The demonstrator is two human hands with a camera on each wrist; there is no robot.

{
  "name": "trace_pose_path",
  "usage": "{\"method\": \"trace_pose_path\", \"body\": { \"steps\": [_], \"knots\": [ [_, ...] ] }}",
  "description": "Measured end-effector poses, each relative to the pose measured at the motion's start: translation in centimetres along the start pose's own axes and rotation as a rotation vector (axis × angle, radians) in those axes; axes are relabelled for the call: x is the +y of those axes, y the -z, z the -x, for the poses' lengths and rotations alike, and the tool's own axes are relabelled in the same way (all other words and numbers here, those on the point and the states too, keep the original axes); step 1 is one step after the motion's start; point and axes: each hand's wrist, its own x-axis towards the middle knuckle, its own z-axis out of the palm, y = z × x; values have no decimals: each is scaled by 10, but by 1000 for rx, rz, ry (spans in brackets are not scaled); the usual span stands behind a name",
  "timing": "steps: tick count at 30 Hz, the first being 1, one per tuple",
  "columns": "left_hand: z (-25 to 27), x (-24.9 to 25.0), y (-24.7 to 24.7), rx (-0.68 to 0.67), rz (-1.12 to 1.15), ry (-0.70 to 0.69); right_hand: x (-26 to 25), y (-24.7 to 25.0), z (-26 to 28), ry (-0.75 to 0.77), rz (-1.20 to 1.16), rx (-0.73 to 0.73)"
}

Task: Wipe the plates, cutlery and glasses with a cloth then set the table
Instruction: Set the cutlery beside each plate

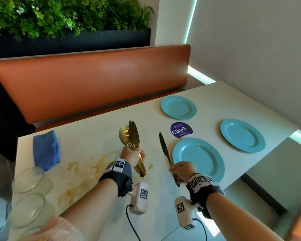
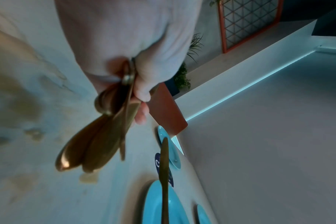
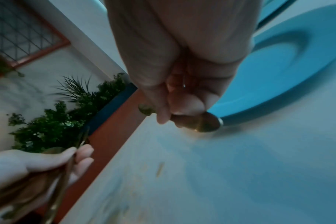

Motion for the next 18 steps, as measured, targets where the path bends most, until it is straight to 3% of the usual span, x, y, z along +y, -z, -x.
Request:
{"method": "trace_pose_path", "body": {
  "steps": [8, 18],
  "knots": [
    [21, -30, 2, 38, -77, 17, 45, -13, 13, 5, 271, 8],
    [35, -42, 1, 67, -77, -30, 76, -24, 6, 36, 194, 162]
  ]
}}
